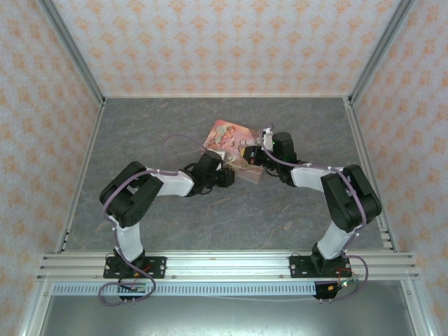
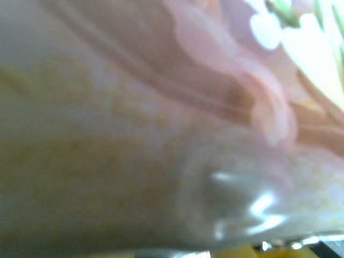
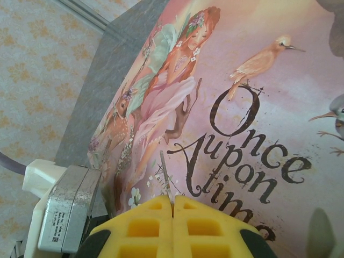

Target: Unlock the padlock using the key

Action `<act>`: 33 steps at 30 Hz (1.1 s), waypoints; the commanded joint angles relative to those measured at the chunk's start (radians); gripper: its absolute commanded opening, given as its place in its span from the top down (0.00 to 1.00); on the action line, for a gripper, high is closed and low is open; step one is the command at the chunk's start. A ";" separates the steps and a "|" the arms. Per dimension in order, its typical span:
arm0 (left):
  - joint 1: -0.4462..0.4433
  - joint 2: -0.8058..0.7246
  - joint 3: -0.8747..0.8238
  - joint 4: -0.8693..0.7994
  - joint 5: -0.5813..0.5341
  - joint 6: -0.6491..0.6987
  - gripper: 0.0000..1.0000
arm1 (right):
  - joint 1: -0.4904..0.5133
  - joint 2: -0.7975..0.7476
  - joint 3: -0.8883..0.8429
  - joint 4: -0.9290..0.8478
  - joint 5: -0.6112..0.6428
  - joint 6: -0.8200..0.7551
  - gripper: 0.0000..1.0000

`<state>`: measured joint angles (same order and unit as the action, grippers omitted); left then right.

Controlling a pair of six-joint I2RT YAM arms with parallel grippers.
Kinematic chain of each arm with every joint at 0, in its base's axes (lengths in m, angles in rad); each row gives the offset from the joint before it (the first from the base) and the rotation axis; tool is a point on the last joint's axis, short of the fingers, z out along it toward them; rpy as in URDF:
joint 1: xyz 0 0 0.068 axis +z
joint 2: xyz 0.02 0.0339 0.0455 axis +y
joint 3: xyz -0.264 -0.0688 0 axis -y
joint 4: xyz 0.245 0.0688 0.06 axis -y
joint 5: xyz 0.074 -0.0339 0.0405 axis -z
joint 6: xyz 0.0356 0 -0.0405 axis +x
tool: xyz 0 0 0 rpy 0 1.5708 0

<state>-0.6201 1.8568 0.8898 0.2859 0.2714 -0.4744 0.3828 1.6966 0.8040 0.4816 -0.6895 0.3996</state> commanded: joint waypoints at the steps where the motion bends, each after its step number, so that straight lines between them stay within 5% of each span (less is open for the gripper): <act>1: 0.001 -0.045 0.039 0.044 -0.056 -0.001 0.61 | 0.016 0.008 -0.047 -0.130 0.019 -0.012 1.00; 15: 0.005 -0.119 -0.035 0.094 -0.104 0.053 0.45 | 0.015 0.009 -0.056 -0.113 0.016 -0.016 1.00; 33: 0.003 -0.023 -0.002 0.149 0.009 0.022 0.50 | 0.015 0.007 -0.065 -0.099 0.014 -0.013 1.00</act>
<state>-0.6197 1.8076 0.8627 0.3614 0.2581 -0.4473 0.3855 1.6844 0.7841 0.4988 -0.6662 0.3923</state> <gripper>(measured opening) 0.509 0.041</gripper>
